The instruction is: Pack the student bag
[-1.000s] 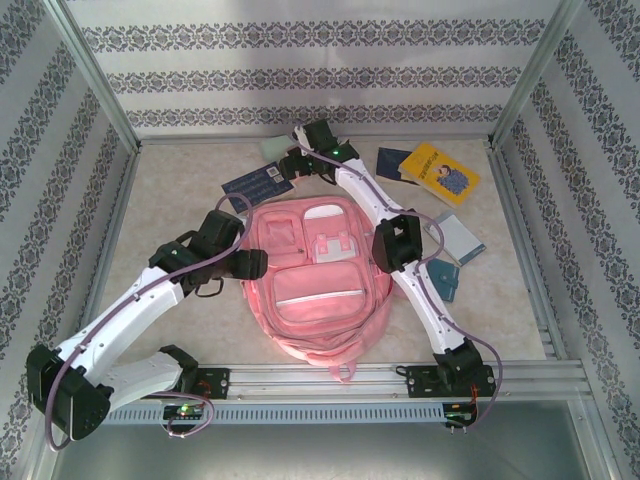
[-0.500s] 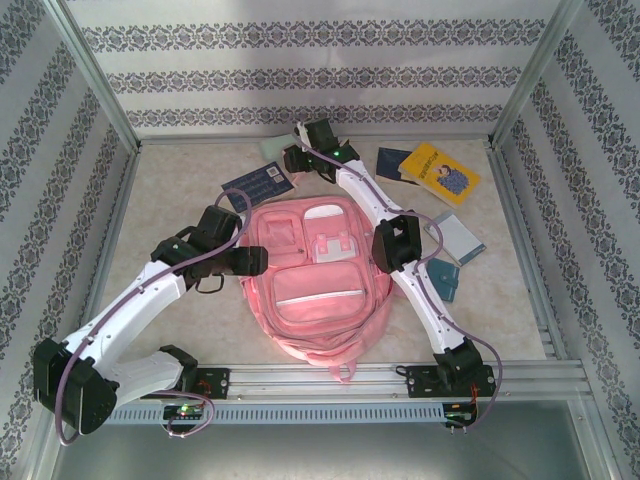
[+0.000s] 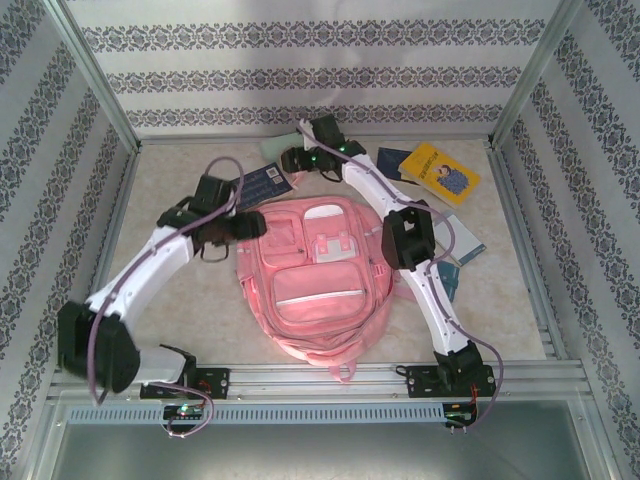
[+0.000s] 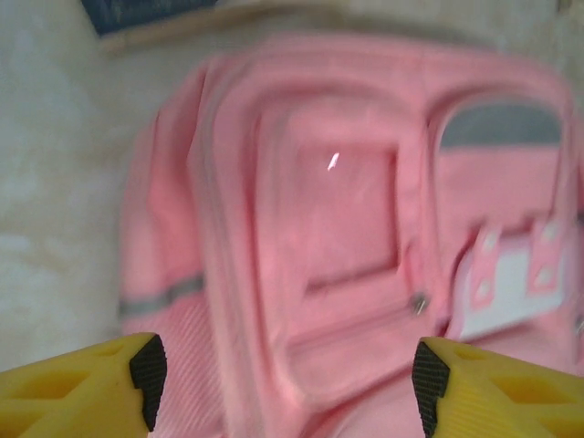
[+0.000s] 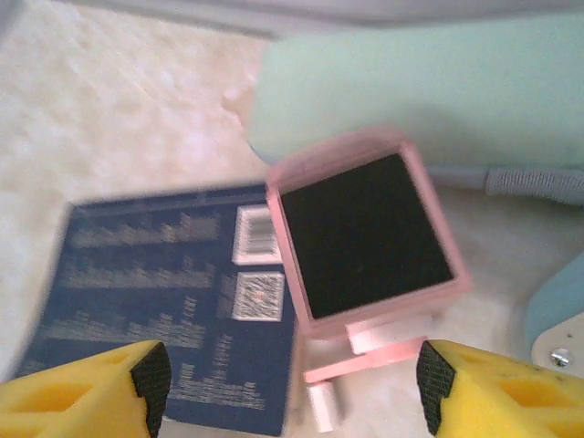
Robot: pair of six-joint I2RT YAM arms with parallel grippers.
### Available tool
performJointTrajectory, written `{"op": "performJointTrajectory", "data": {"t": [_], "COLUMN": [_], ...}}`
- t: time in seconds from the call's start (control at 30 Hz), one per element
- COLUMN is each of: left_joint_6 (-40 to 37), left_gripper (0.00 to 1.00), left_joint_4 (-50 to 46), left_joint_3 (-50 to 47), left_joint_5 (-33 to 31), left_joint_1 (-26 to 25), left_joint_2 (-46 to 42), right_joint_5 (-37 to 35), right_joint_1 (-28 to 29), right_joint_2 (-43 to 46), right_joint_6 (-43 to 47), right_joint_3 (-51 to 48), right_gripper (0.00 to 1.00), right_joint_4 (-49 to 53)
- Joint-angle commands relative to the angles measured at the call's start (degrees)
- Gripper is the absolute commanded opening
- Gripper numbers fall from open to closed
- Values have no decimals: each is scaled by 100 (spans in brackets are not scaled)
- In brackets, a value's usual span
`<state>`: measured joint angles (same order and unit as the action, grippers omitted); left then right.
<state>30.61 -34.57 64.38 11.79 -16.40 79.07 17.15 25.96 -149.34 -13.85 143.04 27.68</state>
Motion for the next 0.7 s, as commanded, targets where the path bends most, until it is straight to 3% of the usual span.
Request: {"op": "performJointTrajectory", "data": {"t": [0.0,0.27,0.4,0.67], "left_joint_6": [538,895,1241,1462], "left_gripper": [74,77,77,83], "left_joint_4": [887,1498,1933,2668], "left_joint_3": [881,2938,3678,4581], "left_joint_5": [202,95,461,1173], "left_joint_1": [126,281,411,436], "left_joint_2": [878,3501,4538,5485], "right_joint_5": [616,1035,1289,1458], "right_joint_1": [-275,-603,-695,-713], "right_joint_2": [472,-732,-1081,-1658], "right_joint_6": [-586,-1999,-2698,-3354], "right_joint_3": [119,1623,1611,1765], "right_gripper": [75,67,65,65], "right_joint_4": [-655,-766,-1412,-1983]}}
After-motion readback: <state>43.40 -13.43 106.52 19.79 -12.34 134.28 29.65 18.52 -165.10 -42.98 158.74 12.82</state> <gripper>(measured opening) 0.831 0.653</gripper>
